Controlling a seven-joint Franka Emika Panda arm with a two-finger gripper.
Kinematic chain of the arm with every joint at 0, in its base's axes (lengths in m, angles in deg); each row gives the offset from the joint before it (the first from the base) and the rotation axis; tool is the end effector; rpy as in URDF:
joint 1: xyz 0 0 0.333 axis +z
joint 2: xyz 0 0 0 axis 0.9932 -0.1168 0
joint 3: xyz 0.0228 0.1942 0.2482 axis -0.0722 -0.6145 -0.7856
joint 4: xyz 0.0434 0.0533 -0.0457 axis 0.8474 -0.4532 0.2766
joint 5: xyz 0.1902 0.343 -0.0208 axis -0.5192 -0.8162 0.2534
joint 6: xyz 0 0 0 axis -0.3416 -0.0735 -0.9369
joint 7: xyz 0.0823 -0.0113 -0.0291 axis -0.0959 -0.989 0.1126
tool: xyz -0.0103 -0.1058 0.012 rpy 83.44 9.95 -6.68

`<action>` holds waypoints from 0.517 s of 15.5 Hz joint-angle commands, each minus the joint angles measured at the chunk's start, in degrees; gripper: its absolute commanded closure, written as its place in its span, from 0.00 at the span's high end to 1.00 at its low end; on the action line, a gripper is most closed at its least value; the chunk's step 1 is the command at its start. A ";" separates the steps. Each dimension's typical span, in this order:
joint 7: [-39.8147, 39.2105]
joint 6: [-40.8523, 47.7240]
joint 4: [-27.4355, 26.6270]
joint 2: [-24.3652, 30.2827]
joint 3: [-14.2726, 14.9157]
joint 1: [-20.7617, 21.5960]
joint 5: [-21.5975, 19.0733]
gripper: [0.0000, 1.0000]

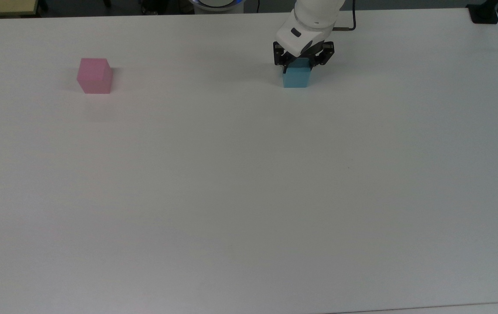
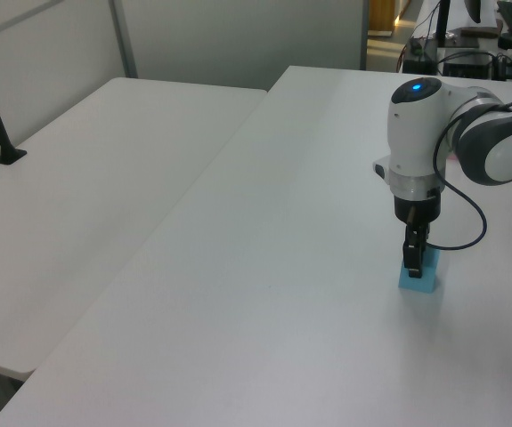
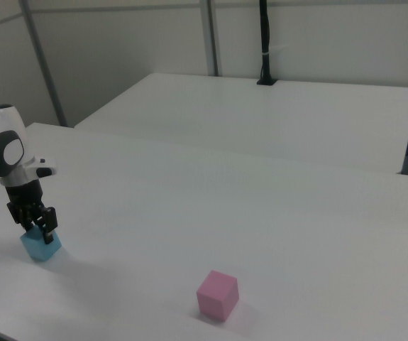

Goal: Put blue cube on pink cube
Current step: 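Lift the light-blue cube and carry it over the pink cube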

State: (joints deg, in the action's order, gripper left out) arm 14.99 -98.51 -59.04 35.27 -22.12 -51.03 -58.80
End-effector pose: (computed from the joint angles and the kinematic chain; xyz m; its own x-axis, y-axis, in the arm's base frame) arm 0.4558 0.2407 0.3326 0.9941 0.0589 -0.0913 0.0635 -0.9968 0.0484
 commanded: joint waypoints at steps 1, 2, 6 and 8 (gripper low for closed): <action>-0.42 8.11 5.04 2.25 0.23 -0.19 -0.62 0.11; -0.69 12.16 8.28 2.43 0.23 -0.28 -0.62 0.11; -2.79 26.14 20.94 3.22 0.41 -2.12 -0.62 0.12; -3.93 29.50 25.09 3.22 0.41 -3.17 -0.45 0.12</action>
State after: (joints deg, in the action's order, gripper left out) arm 13.99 -75.02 -40.52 38.67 -22.00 -52.57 -58.79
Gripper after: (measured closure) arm 0.392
